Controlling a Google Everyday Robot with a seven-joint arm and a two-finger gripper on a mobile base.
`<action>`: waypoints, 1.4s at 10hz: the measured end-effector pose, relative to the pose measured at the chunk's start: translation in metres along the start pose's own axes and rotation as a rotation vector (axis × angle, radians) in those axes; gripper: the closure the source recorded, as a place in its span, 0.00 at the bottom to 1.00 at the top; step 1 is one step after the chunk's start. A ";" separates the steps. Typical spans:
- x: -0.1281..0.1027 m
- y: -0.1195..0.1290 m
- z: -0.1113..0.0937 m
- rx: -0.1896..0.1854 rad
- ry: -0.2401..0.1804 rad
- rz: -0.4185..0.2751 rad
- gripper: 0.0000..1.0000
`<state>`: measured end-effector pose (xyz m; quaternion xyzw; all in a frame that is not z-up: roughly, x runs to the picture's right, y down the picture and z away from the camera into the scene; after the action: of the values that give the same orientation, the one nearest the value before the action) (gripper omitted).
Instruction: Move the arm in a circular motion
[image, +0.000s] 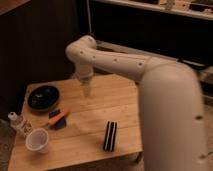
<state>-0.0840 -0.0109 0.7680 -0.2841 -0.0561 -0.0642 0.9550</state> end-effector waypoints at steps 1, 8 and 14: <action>0.017 0.010 -0.002 0.003 0.009 0.036 0.35; 0.099 0.136 -0.005 -0.028 0.021 0.148 0.35; -0.005 0.160 0.032 -0.137 -0.115 -0.172 0.35</action>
<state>-0.0665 0.1404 0.7083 -0.3459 -0.1306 -0.1331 0.9196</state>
